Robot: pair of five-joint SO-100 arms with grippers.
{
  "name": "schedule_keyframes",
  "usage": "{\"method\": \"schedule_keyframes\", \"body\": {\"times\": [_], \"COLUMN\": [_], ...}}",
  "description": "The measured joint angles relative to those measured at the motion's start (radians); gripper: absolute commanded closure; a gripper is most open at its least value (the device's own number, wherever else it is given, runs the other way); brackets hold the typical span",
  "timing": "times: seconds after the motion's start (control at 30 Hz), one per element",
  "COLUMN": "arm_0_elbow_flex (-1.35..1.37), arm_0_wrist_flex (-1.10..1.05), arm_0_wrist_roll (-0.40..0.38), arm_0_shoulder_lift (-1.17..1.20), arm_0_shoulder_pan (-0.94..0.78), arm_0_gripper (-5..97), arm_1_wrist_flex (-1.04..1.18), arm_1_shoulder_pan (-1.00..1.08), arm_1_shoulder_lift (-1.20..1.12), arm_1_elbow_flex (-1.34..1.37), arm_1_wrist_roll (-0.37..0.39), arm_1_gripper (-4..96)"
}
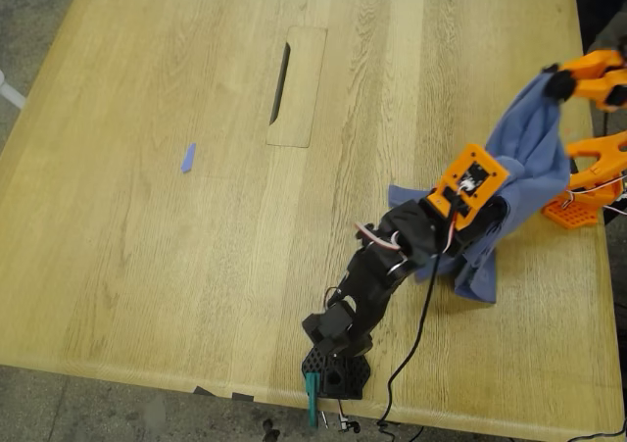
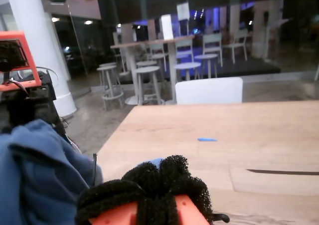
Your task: Fold a T-shirt
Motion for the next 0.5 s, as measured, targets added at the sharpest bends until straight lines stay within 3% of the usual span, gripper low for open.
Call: {"method": "schedule_keyframes", "body": {"times": [0.5], "arm_0_elbow_flex": [0.73], "arm_0_wrist_flex": [-0.278], "arm_0_wrist_roll": [0.005], "arm_0_shoulder_lift": [0.345], "arm_0_shoulder_pan": [-0.437], "arm_0_gripper": [92], "arm_1_wrist_flex": [-0.42], "arm_1_shoulder_pan": [0.137], "arm_1_shoulder_lift": [0.126], "arm_1_elbow_flex": [0.637], "arm_1_wrist_roll": [0.02], "arm_1_gripper": [91.3]}}
